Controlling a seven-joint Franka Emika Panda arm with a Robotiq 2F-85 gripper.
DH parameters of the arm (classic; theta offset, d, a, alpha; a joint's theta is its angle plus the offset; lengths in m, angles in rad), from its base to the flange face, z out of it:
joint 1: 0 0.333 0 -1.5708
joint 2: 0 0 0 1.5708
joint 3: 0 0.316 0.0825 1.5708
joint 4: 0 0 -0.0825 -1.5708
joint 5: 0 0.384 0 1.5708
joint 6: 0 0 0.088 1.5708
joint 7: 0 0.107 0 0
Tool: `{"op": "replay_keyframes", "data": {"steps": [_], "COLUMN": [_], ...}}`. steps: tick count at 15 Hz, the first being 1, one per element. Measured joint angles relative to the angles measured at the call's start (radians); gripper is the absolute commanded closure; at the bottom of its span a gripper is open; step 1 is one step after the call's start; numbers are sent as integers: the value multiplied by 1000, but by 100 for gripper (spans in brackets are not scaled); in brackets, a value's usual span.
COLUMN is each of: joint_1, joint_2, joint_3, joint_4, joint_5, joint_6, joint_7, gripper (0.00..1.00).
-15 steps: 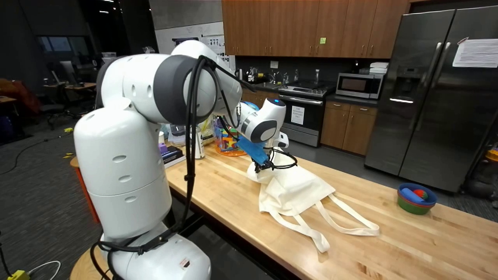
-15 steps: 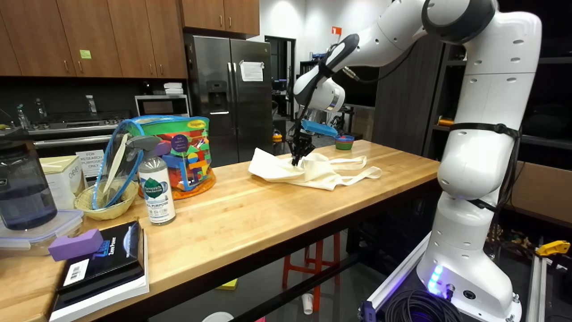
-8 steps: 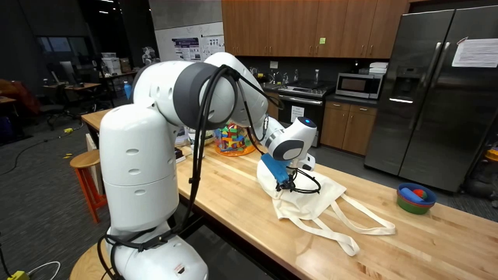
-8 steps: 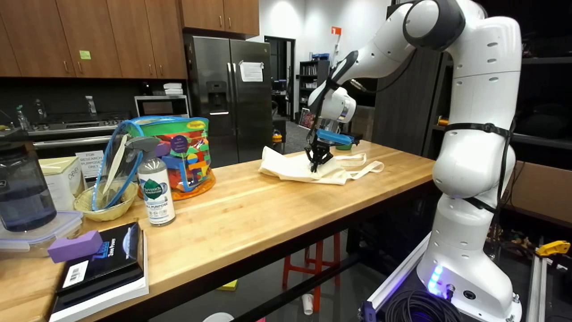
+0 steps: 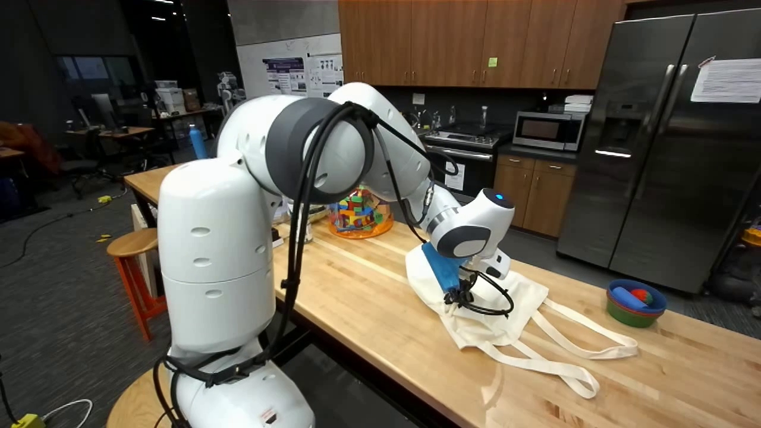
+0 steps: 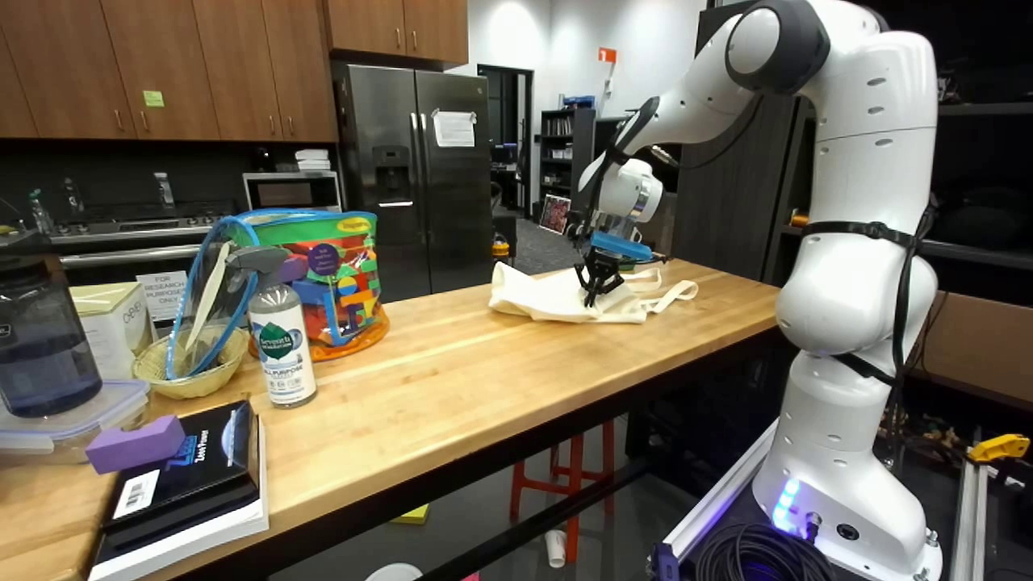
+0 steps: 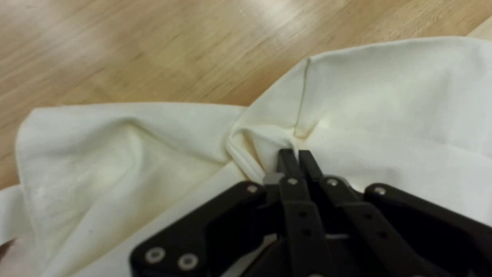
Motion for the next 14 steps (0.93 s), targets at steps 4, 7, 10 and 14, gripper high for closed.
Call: {"op": "replay_keyframes", "data": {"steps": [4,7,10,14], "joint_1": [-20,-33,-34,-6], "joint_2": [-8,-18,-21,-21], "joint_3": [-31,-50,-51,0], "joint_4": [-7,-16,-16,24], "joint_5": [0,0,0,0], "joint_6": [16,25,24,-42], "joint_7": [40,61,70,66], "gripper": [99,99,99,99]}}
